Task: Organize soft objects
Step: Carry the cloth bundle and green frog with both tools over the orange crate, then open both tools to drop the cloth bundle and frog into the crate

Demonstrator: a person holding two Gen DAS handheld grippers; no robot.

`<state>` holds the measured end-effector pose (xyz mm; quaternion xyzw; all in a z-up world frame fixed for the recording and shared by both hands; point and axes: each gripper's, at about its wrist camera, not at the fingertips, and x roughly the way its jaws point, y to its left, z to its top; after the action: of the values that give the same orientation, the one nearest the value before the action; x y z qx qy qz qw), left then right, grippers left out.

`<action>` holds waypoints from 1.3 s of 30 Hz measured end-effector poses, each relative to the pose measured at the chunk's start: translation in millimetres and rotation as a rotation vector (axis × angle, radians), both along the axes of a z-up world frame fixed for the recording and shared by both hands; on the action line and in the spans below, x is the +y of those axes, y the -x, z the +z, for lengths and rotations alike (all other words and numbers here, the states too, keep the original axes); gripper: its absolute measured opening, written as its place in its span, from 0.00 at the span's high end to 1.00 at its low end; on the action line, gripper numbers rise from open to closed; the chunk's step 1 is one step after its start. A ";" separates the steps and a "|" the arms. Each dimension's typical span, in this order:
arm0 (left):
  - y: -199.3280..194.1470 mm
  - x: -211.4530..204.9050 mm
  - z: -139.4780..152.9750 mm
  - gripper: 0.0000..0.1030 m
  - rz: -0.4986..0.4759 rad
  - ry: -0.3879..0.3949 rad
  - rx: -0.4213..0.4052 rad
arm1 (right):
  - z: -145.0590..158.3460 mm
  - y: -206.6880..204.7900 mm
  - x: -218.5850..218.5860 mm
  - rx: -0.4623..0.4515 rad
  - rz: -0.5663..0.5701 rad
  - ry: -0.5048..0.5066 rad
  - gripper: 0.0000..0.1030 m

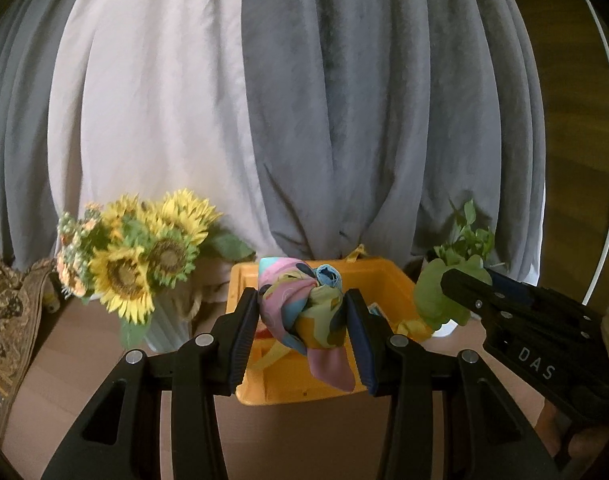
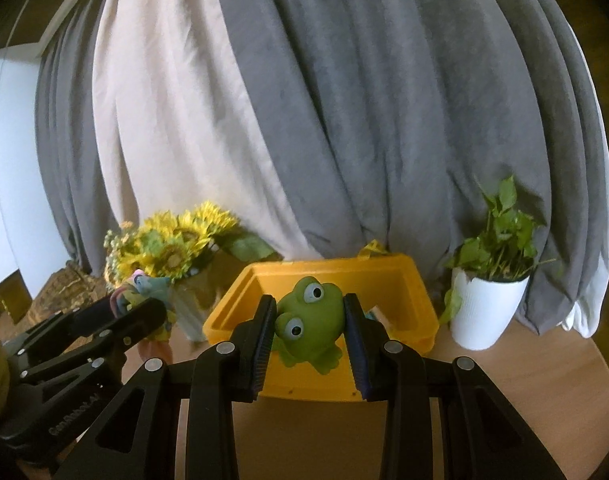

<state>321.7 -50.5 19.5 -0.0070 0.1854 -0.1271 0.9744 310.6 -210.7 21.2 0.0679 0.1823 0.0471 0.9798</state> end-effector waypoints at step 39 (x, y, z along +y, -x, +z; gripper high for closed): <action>-178.9 -34.8 -53.3 0.58 -0.038 -0.067 0.132 | -46.2 -169.1 -40.7 0.160 -0.062 -0.024 0.66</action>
<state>500.6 -85.3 -33.8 0.0209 0.2536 -0.1386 0.9571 479.7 -251.4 -25.0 0.0887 0.2572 0.0135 0.9622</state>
